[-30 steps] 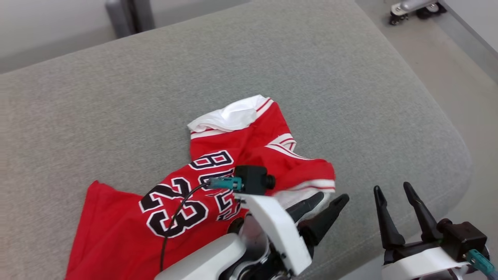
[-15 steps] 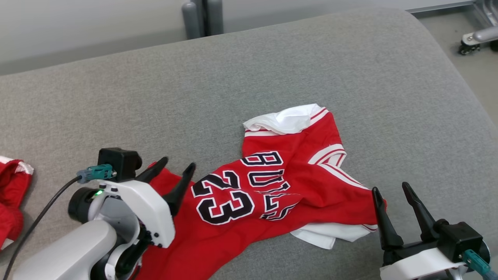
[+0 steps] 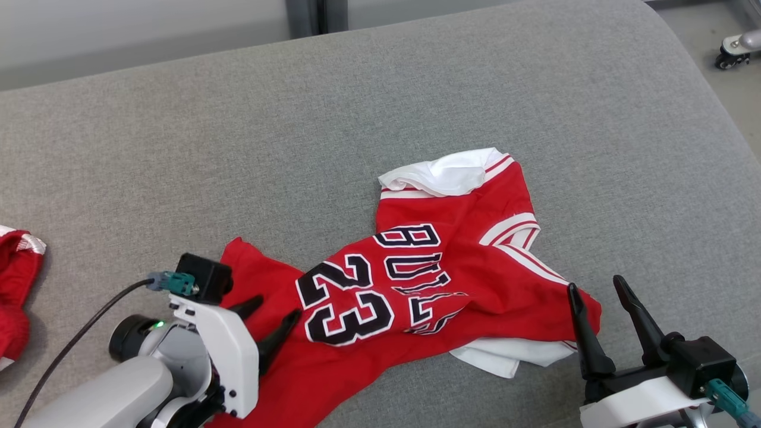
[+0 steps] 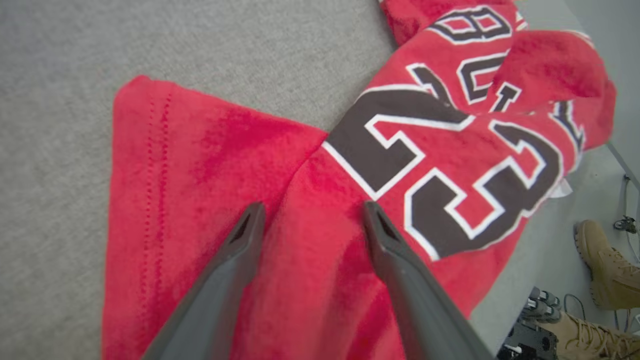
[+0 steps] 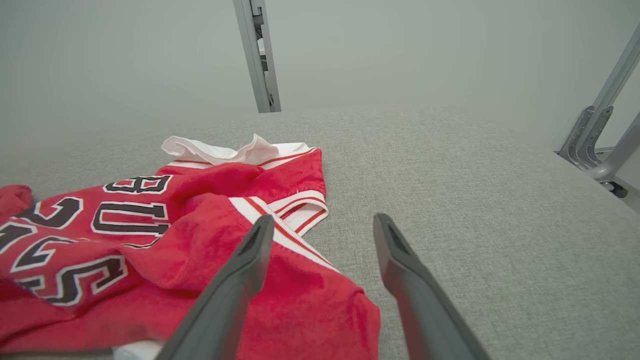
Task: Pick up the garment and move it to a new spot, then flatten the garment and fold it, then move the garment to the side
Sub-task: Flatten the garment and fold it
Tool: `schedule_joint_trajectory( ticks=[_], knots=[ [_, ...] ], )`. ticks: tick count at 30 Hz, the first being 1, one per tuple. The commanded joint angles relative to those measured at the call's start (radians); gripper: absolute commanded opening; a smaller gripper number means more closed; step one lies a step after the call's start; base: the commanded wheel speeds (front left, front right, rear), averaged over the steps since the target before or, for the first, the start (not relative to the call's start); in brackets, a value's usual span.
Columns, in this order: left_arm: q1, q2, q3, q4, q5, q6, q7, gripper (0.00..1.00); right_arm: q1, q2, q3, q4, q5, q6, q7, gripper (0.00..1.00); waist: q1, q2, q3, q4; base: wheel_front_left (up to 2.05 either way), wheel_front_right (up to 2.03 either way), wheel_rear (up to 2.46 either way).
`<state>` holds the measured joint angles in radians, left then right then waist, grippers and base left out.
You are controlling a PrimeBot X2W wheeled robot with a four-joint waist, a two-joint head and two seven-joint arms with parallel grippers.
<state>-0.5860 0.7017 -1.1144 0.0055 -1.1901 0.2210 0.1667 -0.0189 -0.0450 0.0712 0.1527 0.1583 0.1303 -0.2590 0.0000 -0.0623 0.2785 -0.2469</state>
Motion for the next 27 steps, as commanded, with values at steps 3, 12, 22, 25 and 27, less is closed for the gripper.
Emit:
schedule_joint_trajectory(
  ticks=[3,12,22,25,27],
  knots=[
    [0.007,0.007,-0.032,0.046,-0.008,-0.023,0.047,0.08,-0.004,-0.006,0.001,0.003,0.003,0.001,-0.006,1.0,0.0,0.0,0.011,-0.003,0.0,0.0,0.0],
    [-0.038,-0.023,0.033,0.153,-0.003,-0.041,-0.049,0.0,-0.02,-0.006,0.007,-0.001,0.014,0.001,-0.006,1.0,0.0,0.0,0.036,-0.013,0.0,0.0,0.0],
    [-0.168,-0.04,0.085,0.326,0.075,-0.066,-0.149,0.0,-0.037,-0.006,0.008,-0.013,0.025,0.001,-0.006,1.0,0.0,0.0,0.091,-0.027,0.0,0.0,0.0],
    [-0.208,-0.043,0.092,0.376,0.093,-0.08,-0.162,0.0,-0.044,-0.006,0.013,-0.016,0.027,0.001,-0.006,1.0,0.0,0.0,0.104,-0.033,0.0,0.0,0.0],
    [-0.231,-0.046,0.1,0.41,0.105,-0.087,-0.179,0.0,-0.048,-0.006,0.014,-0.016,0.029,0.001,-0.006,1.0,0.0,0.0,0.111,-0.036,0.0,0.0,0.0]
  ],
)
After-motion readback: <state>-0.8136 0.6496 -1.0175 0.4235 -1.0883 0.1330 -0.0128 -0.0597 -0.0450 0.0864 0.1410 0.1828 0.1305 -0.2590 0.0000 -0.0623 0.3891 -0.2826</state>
